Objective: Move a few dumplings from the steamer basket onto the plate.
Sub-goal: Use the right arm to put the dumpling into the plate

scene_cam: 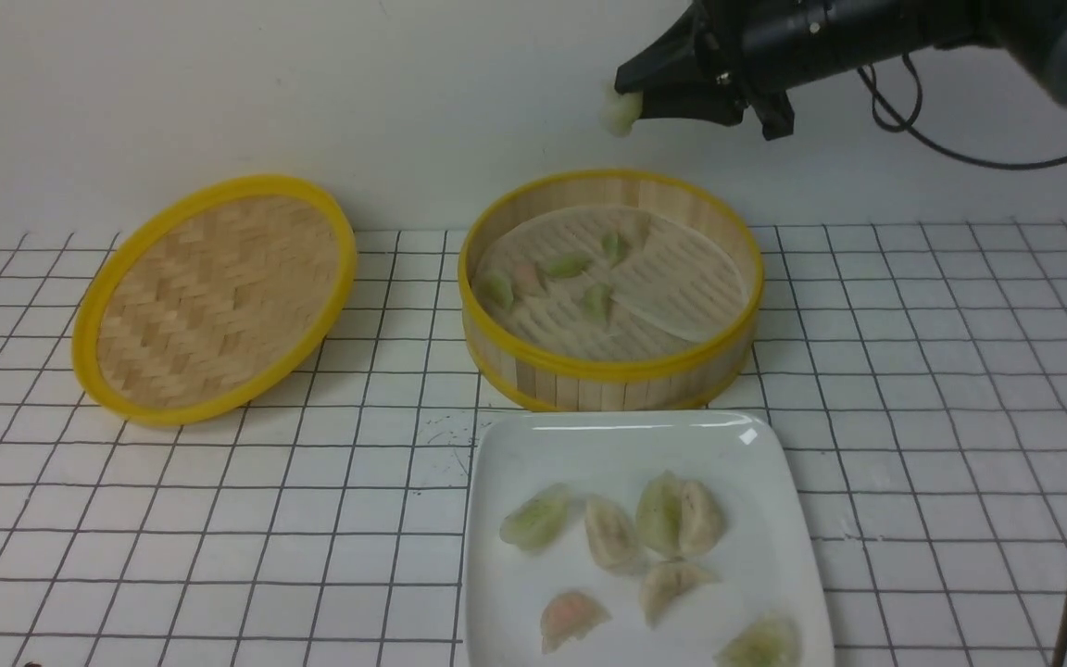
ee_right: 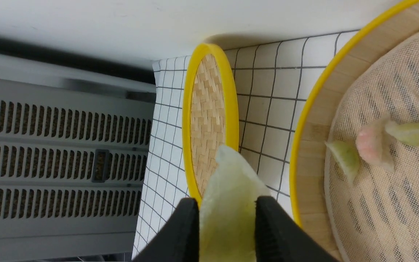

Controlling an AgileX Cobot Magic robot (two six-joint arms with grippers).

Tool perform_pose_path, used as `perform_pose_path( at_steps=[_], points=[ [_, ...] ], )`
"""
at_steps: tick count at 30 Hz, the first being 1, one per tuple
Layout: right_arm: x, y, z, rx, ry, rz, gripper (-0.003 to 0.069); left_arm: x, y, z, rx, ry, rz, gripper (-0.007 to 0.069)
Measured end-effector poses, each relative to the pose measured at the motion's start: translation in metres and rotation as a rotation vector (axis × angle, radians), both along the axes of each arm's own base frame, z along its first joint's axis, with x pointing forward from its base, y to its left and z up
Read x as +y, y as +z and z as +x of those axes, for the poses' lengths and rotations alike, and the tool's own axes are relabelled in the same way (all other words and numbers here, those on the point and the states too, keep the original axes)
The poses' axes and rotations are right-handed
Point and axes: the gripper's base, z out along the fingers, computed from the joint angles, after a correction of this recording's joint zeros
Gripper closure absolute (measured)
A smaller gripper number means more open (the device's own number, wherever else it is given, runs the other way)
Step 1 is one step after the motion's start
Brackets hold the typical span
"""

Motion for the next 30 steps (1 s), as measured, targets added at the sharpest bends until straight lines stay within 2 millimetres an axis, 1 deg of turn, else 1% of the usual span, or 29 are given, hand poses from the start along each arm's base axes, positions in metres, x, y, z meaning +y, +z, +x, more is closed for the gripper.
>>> perform_pose_path(
  at_steps=[3,11,16,21,22,25,30],
  points=[
    [-0.001,-0.003,0.001,-0.009,0.004,-0.006,0.0475,0.000,0.000,0.000,0.000,0.000,0.000,0.0400],
    [-0.006,-0.003,0.003,-0.014,-0.009,-0.005,0.0475,0.000,0.000,0.000,0.000,0.000,0.000,0.0400],
    [-0.004,0.002,0.001,-0.029,-0.005,-0.019,0.0475,0.000,0.000,0.000,0.000,0.000,0.000,0.0400],
    [-0.003,0.016,-0.005,-0.130,0.036,-0.059,0.0475,0.000,0.000,0.000,0.000,0.000,0.000,0.0400],
    [-0.004,0.020,-0.007,-0.181,0.056,-0.080,0.0475,0.000,0.000,0.000,0.000,0.000,0.000,0.0400],
    [-0.007,0.024,-0.008,-0.226,0.069,-0.102,0.0475,0.000,0.000,0.000,0.000,0.000,0.000,0.0400],
    [-0.019,0.036,-0.011,-0.444,0.148,-0.246,0.0475,0.000,0.000,0.000,0.000,0.000,0.000,0.0400]
  ],
)
